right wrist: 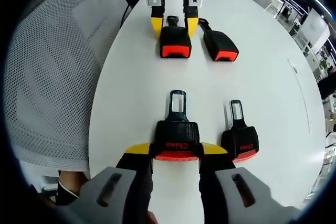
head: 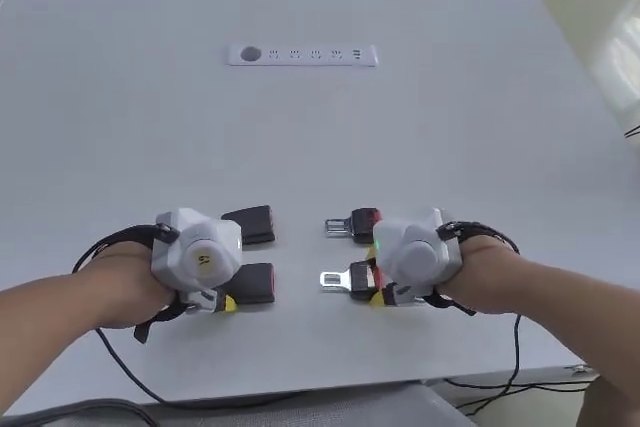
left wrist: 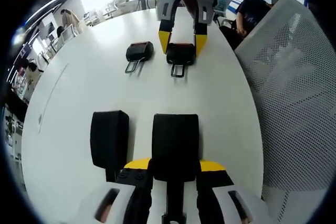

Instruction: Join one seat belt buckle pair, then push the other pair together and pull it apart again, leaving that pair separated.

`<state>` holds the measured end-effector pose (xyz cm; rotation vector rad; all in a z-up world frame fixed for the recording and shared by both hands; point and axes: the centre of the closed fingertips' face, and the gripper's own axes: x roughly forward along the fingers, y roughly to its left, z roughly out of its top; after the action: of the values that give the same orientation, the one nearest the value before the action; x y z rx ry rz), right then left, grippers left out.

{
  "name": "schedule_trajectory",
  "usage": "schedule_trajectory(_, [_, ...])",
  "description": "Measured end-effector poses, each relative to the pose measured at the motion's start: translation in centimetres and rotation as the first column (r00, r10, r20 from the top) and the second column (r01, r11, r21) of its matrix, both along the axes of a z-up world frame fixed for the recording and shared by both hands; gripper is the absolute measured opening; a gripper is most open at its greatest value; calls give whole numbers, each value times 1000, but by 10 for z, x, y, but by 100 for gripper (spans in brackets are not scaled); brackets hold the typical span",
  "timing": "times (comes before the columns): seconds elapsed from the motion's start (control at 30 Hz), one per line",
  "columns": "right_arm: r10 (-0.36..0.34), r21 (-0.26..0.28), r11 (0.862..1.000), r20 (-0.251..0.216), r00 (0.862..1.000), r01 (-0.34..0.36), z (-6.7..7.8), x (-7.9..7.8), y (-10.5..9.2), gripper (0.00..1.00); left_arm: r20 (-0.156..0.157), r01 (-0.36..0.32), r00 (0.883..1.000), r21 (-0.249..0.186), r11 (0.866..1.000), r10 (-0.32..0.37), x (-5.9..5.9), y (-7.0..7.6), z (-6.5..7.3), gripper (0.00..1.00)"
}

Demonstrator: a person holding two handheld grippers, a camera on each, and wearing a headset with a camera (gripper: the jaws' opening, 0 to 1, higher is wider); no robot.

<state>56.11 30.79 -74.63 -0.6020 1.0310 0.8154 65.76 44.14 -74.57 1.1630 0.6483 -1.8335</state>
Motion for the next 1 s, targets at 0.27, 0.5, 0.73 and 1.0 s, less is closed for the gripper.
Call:
schedule_trajectory(0.27, [14, 8, 1000, 5, 1000, -14, 0, 5, 13, 32, 5, -3, 1000, 13, 1000, 3, 0, 1, -1, 32])
schedule_trajectory(0.5, [4, 23, 1000, 7, 1000, -4, 1, 14, 26, 32, 3, 3, 1000, 11, 1000, -3, 0, 1, 0, 32])
schedule_trajectory(0.73, [-16, 25, 1000, 1, 1000, 16, 1, 27, 36, 32, 2, 2, 1000, 16, 1000, -2, 0, 1, 0, 32])
schedule_trajectory(1.0, [12, 7, 1000, 8, 1000, -12, 1, 29, 47, 31, 3, 1, 1000, 21, 1000, -1, 0, 1, 0, 32])
